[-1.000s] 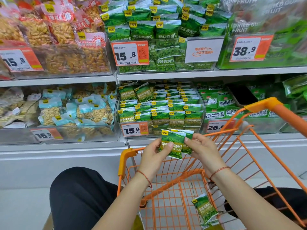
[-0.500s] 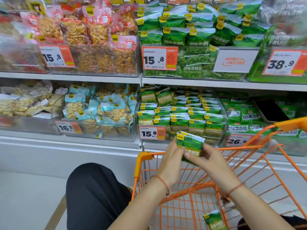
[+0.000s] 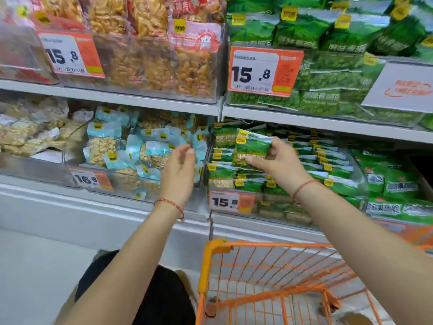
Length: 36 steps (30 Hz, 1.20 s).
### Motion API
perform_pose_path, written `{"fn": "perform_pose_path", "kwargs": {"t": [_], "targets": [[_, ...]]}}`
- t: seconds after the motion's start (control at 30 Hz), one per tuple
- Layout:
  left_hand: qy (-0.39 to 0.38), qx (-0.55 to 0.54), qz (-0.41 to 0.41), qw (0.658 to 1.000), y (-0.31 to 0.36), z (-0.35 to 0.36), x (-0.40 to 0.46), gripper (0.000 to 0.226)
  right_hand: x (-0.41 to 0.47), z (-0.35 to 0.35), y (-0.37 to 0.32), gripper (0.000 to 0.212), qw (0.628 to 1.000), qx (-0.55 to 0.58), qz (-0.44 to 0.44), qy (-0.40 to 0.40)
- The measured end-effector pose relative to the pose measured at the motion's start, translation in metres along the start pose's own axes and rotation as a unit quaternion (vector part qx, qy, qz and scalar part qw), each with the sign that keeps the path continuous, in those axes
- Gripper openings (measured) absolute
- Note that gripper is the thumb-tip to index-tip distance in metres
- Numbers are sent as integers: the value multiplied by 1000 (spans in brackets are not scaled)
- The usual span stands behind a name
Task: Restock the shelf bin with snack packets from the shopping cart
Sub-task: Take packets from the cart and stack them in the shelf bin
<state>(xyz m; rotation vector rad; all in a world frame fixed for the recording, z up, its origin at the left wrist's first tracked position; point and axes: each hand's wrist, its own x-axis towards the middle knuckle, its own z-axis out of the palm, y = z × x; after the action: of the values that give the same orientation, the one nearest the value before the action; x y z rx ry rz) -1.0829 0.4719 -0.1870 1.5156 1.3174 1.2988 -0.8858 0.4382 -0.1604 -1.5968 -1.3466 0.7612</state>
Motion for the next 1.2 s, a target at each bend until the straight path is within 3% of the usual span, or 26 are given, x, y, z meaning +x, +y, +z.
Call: {"fn": "perform_pose_path", "kwargs": {"t": [0.1, 0.53, 0.63, 0.77, 0.83, 0.9, 1.0, 1.2], "targets": [[15, 4, 8, 1000, -12, -5, 17, 21, 25, 12, -7, 79, 999, -29, -5, 17], [-10, -5, 56, 998, -30, 12, 31, 20, 65, 22, -7, 56, 984, -144, 20, -104], [-30, 13, 73, 997, -24, 20, 39, 24, 69, 26, -8, 62, 978, -175, 21, -111], [-107, 115, 124, 980, -15, 33, 52, 50, 71, 29, -5, 63, 975, -194, 23, -102], [-132, 157, 130, 970, -12, 40, 56, 52, 69, 28, -5, 52, 981, -171, 26, -87], [-121, 164, 104, 973, -10, 46, 59, 53, 66, 27, -2, 41, 989, -132, 34, -62], [-97, 167, 78, 978, -8, 51, 61, 58, 62, 29, 2, 44, 995, -94, 27, 12], [-57, 260, 129, 955, -7, 51, 62, 49, 59, 37, 4, 53, 981, -189, -23, 31]]}}
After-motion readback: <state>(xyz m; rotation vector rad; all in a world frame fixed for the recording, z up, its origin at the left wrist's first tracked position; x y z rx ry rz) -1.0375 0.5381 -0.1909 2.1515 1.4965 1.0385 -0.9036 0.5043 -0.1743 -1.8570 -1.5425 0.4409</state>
